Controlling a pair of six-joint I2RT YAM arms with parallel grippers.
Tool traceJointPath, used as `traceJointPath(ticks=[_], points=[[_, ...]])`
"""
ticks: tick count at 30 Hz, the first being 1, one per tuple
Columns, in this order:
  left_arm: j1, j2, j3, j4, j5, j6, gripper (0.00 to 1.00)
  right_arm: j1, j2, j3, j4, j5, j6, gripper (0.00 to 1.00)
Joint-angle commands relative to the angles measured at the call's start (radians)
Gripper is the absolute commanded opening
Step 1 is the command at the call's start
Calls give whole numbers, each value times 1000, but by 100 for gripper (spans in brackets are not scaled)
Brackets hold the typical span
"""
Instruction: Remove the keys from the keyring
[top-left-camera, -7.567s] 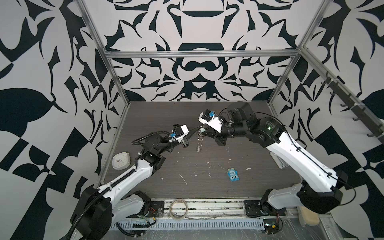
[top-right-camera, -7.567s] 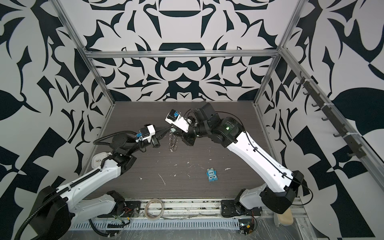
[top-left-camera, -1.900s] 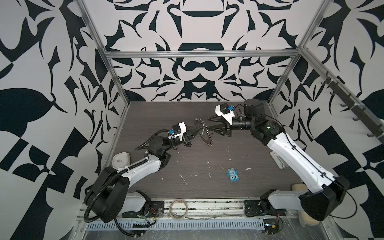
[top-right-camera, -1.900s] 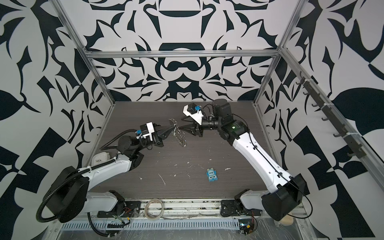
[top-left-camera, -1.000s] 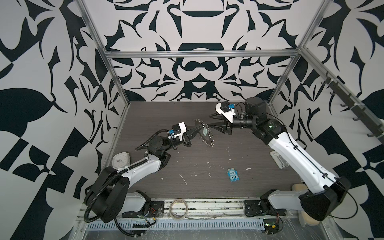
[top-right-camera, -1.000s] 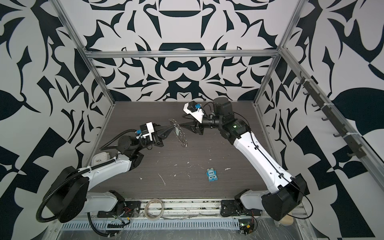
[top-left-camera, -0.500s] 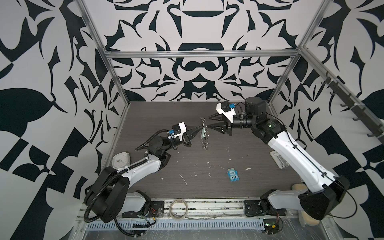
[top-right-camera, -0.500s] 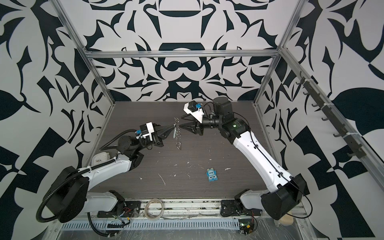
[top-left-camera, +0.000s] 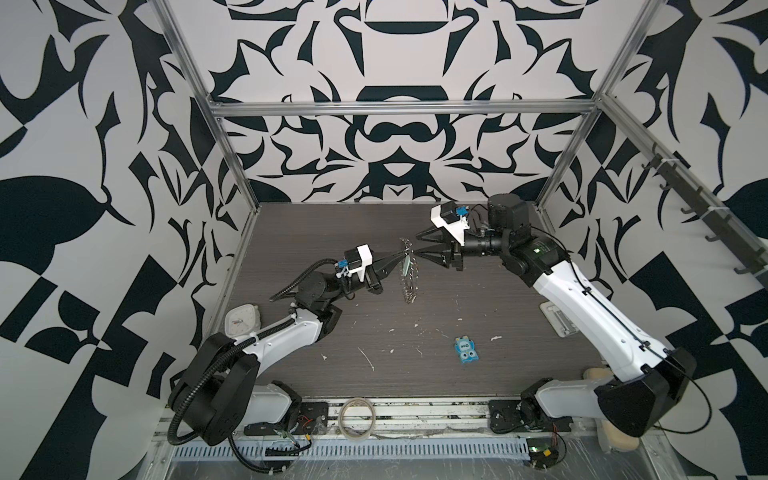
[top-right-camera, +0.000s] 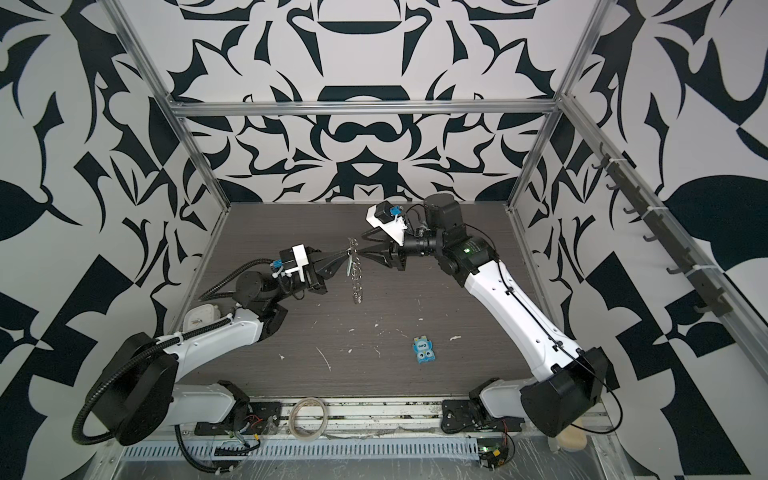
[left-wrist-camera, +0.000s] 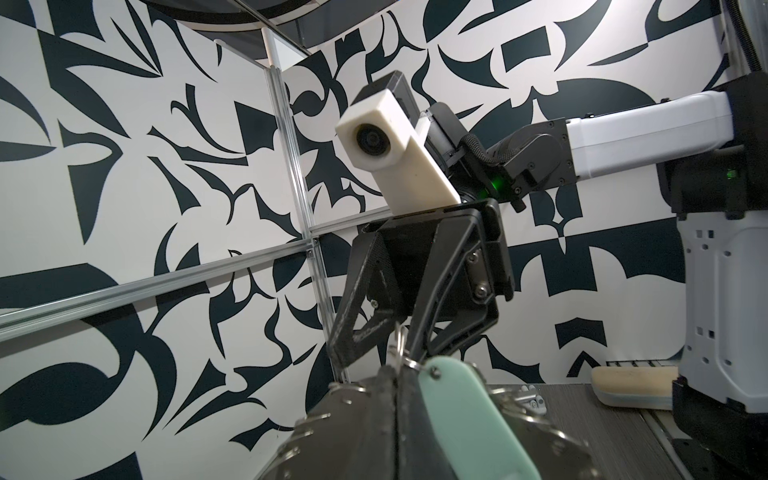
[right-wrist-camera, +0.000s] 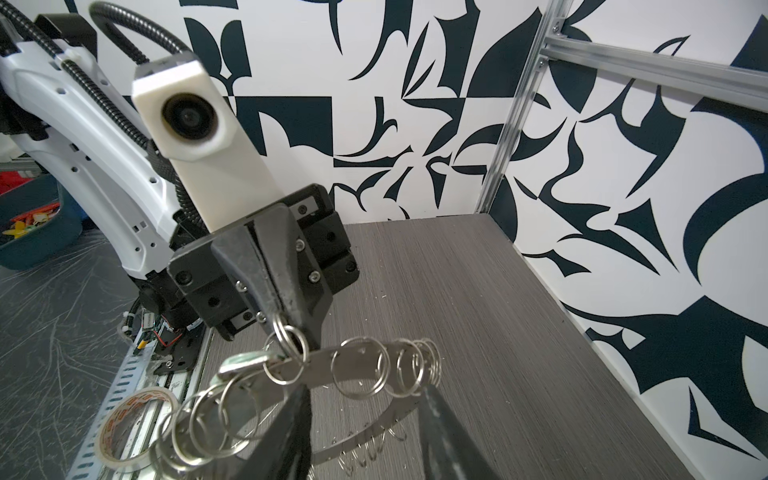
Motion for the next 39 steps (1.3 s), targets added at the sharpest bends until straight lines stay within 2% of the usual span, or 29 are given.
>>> traceJointPath(ticks=[1,14,23,31,36,39], points=[[4,-3,17,69,2,-21,0,0,-7,26,53,-24,16,45],[4,5,20,69,5,-33,0,3,-25,6,101,-92,79,45],[8,-3,22,68,21,-48,0,-15,-38,11,98,-47,82,45],[67,-5,40,69,99,-146,0,-31,-63,-22,137,-64,126,45],[87,4,69,68,156,-211,0,-32,-62,-28,80,-37,93,45],[88,19,90,68,188,-245,0,-30,-68,-64,143,-48,146,45]])
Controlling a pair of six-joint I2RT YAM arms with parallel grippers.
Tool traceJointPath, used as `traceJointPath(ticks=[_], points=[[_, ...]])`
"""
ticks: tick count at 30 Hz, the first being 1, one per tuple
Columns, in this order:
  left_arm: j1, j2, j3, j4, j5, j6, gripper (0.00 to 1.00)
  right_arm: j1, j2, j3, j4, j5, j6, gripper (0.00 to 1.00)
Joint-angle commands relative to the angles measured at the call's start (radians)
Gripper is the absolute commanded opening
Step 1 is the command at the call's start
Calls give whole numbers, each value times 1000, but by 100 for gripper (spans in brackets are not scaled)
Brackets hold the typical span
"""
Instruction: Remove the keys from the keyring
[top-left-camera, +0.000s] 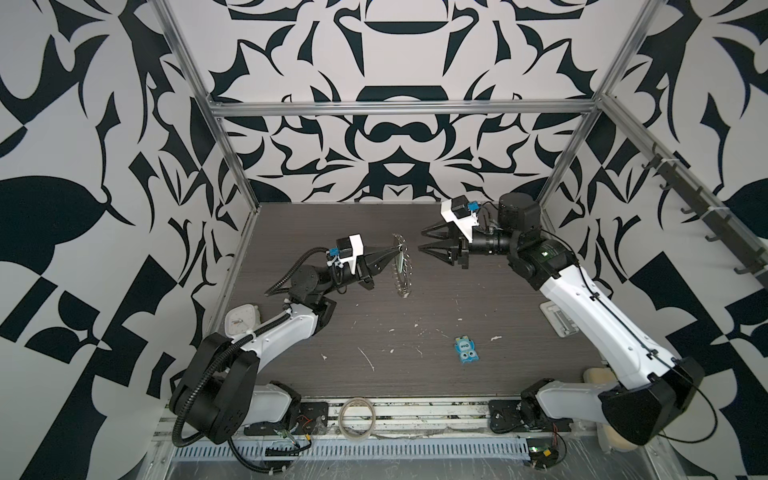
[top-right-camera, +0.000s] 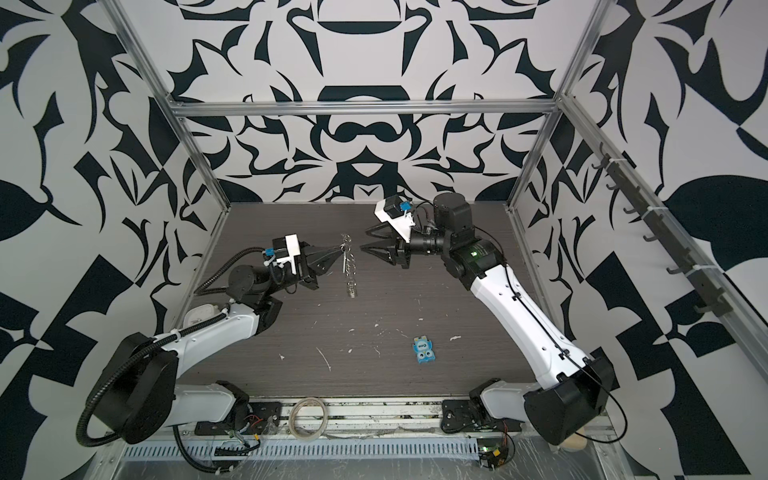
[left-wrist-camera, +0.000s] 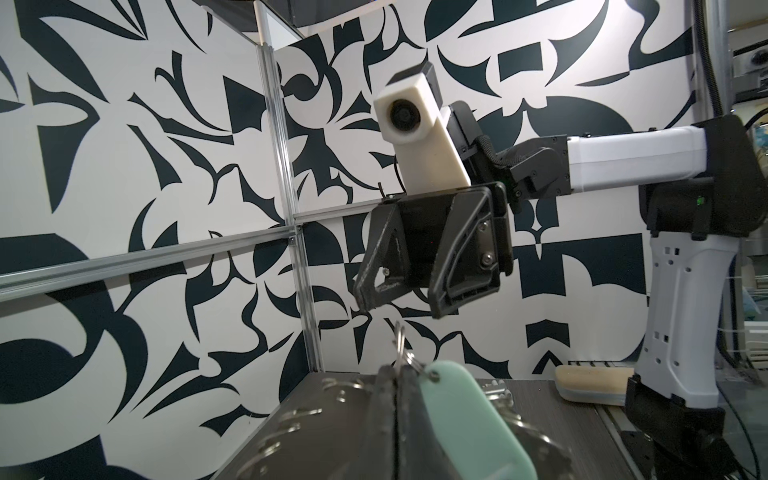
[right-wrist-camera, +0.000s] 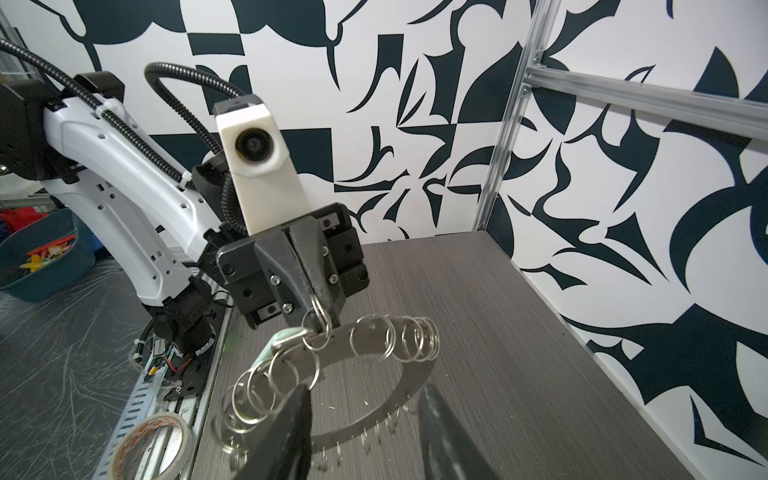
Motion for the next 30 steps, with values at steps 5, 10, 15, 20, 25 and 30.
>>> traceJointPath(ticks=[5,10,15,20,25,30], points=[[3,21,67,67,79,-102,0,10,-15,-49,96,-4,70,45],[3,29,87,67,92,-129,0,16,-25,-67,133,-5,97,45],[3,27,95,68,101,-147,0,23,-26,-68,148,-1,105,45],[3,29,94,68,100,-151,0,24,-11,-58,162,3,108,45],[3,34,95,69,100,-152,0,25,2,-46,171,-2,117,45],[3,41,97,70,100,-151,0,34,15,-44,173,-6,118,45]])
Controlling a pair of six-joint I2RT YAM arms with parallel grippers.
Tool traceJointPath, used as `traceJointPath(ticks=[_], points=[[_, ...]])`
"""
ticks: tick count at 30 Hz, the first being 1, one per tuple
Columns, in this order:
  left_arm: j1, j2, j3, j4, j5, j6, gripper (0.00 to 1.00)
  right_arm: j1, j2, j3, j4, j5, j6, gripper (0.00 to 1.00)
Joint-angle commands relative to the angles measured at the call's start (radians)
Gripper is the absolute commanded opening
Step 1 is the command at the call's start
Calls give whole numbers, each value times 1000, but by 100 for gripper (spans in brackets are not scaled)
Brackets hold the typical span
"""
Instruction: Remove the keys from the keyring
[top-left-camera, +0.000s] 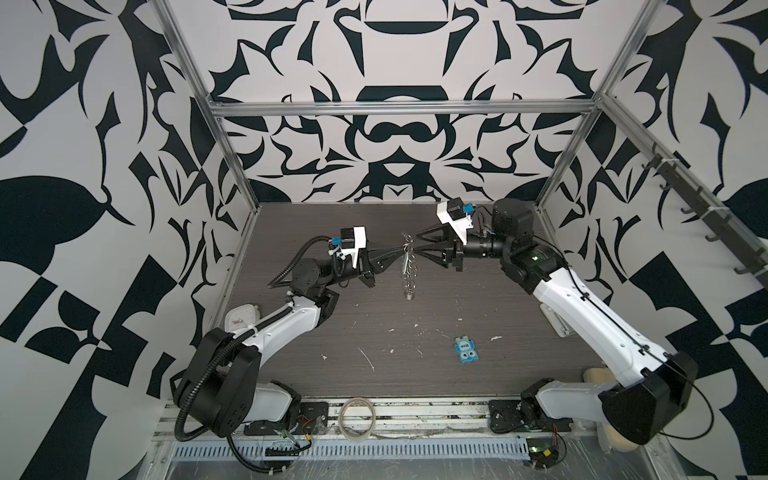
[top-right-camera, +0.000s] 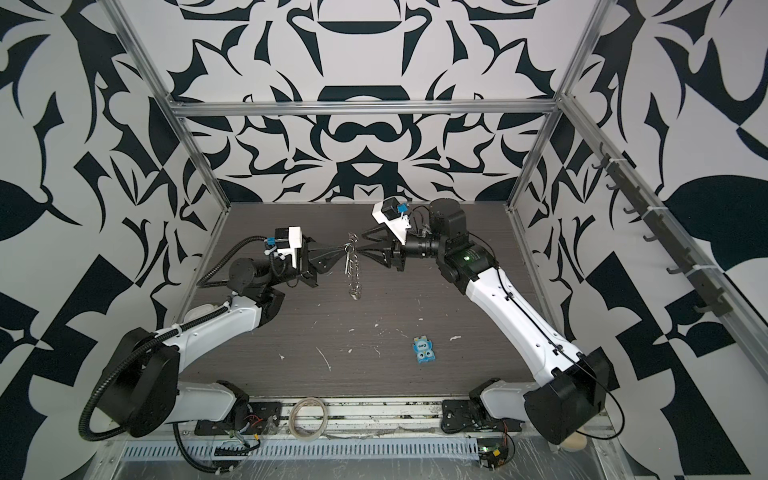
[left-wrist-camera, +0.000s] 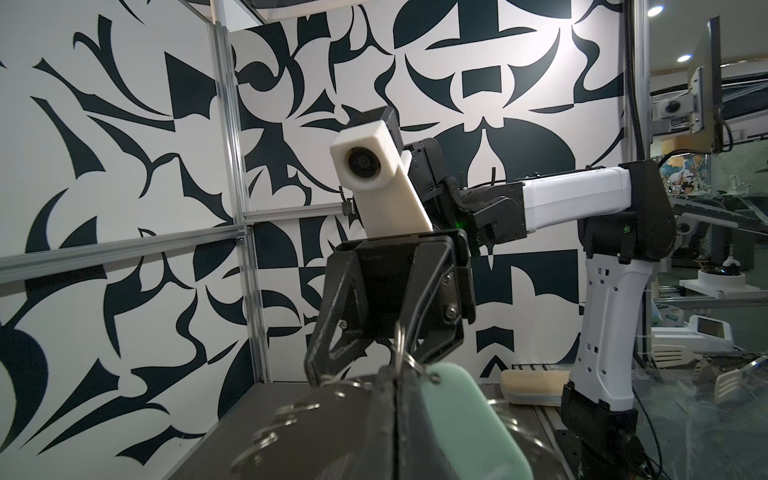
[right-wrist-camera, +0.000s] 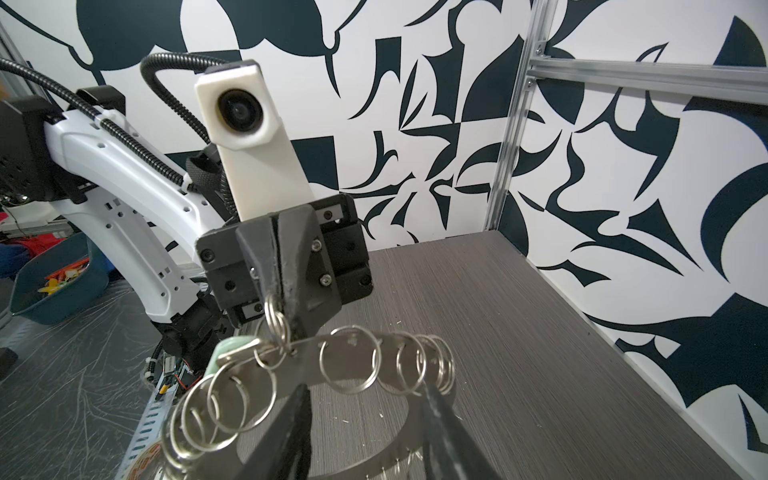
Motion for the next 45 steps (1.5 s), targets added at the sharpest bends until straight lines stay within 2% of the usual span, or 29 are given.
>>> traceJointPath(ticks=[1,45], points=[[3,8,29,67,6,-22,0,12,3,26,42,-7,15,45],[1,23,23,67,3,-12,0,28,-37,38,30,-19,14,45]])
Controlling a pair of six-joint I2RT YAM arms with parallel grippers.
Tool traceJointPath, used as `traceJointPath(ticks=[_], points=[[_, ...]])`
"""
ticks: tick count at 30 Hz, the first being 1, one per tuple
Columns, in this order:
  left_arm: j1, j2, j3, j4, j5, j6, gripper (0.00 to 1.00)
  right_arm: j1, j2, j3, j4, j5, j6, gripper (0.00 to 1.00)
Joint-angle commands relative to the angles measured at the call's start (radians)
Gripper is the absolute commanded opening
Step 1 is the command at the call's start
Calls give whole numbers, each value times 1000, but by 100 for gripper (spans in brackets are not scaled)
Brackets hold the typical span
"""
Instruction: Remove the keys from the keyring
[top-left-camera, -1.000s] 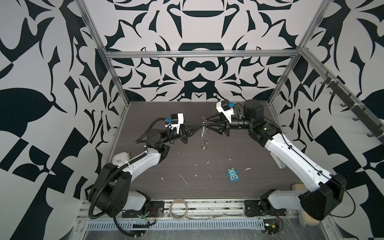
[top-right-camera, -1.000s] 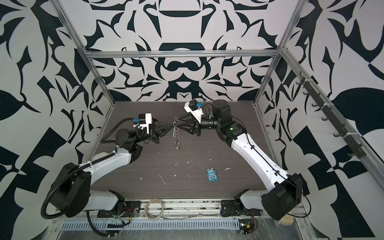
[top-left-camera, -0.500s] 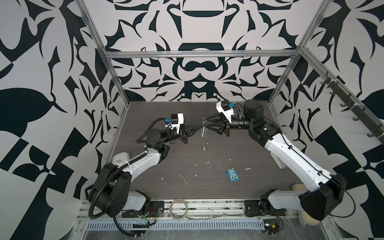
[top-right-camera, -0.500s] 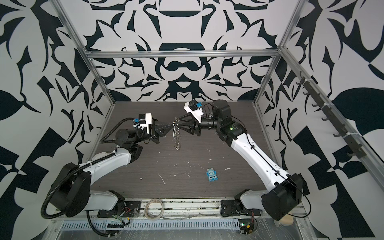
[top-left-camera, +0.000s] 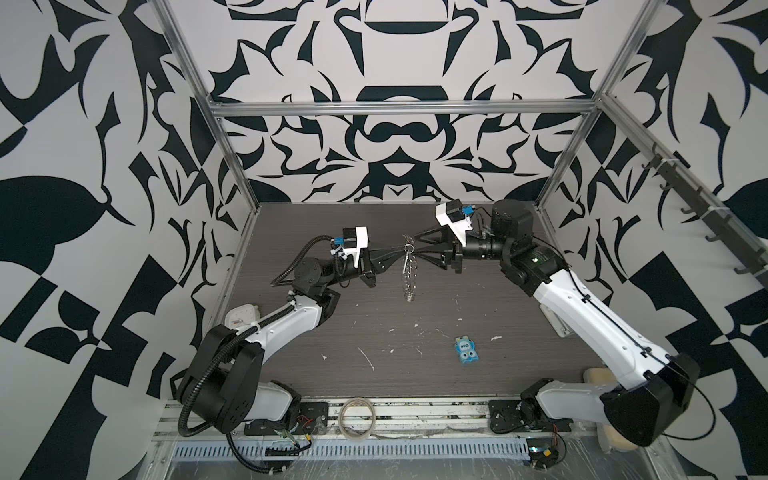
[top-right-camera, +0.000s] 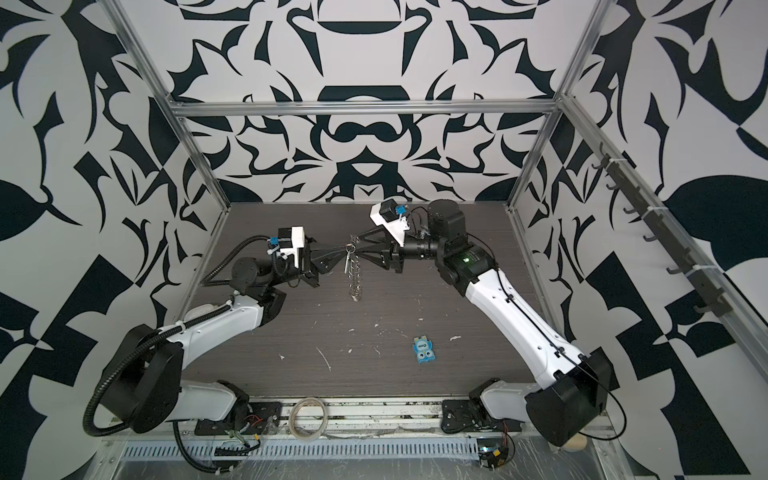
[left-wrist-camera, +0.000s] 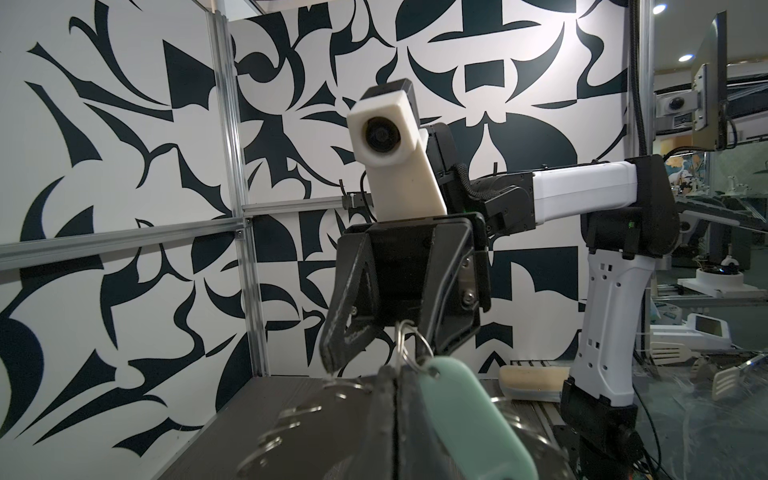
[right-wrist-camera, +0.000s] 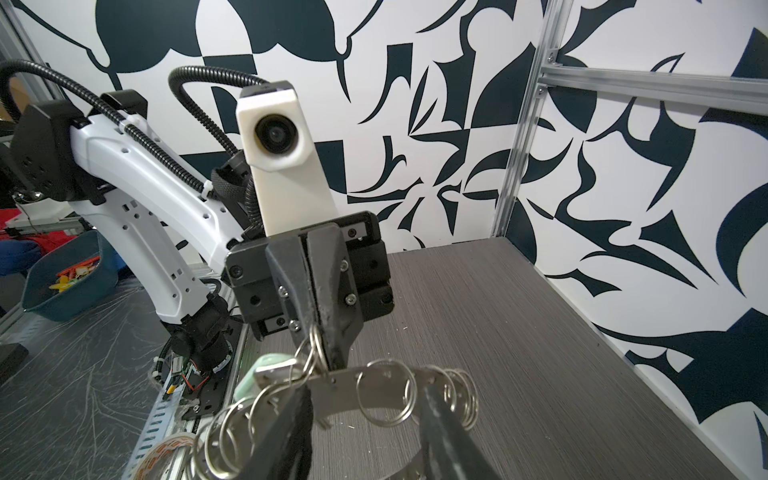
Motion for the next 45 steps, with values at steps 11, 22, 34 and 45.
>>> traceJointPath(ticks=[11,22,34,45], points=[[1,0,20,62,4,-19,0,27,7,76,4,-21,-10,33],[2,1,27,62,11,-25,0,38,28,99,-32,-27,-23,11],[10,3,18,61,-20,-29,29,44,6,60,18,21,-32,0],[99,-152,-31,-122,-47,16,66,45,-54,-88,257,134,35,0]])
